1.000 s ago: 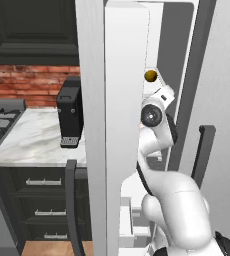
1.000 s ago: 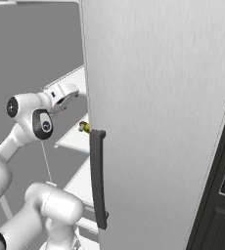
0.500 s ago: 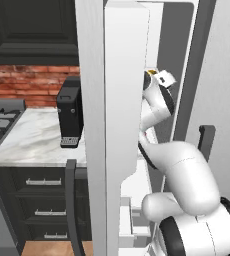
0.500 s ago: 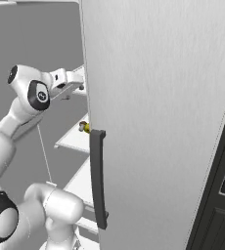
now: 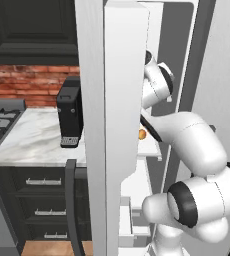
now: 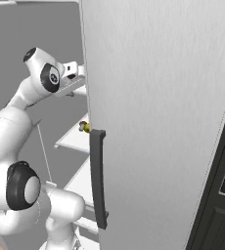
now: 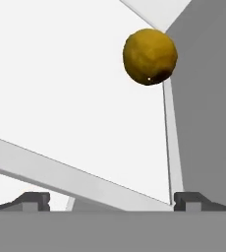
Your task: Take the pear and lemon from the highest rack and move them to the second highest rack where the mushroom and mango are located, to maximize freezer space. Close the freezer door after rearranging.
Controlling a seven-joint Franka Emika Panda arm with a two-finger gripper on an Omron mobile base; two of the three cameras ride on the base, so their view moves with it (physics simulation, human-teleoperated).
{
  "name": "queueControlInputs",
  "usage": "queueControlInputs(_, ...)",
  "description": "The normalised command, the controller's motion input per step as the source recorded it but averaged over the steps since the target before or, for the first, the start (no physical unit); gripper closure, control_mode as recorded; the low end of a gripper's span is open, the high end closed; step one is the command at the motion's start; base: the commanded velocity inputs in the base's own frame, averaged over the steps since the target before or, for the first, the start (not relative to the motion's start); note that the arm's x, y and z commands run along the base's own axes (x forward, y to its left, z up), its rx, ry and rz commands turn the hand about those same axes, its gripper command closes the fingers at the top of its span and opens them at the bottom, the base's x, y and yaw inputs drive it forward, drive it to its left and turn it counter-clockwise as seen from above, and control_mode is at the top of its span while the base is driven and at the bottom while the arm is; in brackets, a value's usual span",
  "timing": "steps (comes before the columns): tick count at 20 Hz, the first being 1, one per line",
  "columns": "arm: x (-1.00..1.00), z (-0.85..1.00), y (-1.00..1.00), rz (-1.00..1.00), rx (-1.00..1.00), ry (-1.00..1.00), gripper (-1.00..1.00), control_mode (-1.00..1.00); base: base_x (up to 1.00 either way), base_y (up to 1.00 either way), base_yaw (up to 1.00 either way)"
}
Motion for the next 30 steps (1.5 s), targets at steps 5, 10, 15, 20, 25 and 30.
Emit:
queueControlInputs(5, 0.35, 0.23, -0.16, -0.01, 0.05, -0.02, -1.00, -1.00, 0.00, 0.00, 0.00)
queueControlInputs(10, 0.06, 0.50, -0.28, -0.03, 0.04, -0.15, -1.00, -1.00, 0.00, 0.00, 0.00)
queueControlInputs(15, 0.00, 0.46, -0.32, 0.00, 0.11, -0.14, -1.00, -1.00, 0.00, 0.00, 0.00)
queueControlInputs(20, 0.22, 0.32, -0.22, 0.00, 0.16, -0.01, -1.00, -1.00, 0.00, 0.00, 0.00)
queueControlInputs(25, 0.48, 0.09, -0.20, -0.07, 0.10, 0.05, -1.00, -1.00, 0.00, 0.00, 0.00)
queueControlInputs(30, 0.57, 0.00, -0.11, -0.04, 0.02, 0.25, -1.00, -1.00, 0.00, 0.00, 0.00)
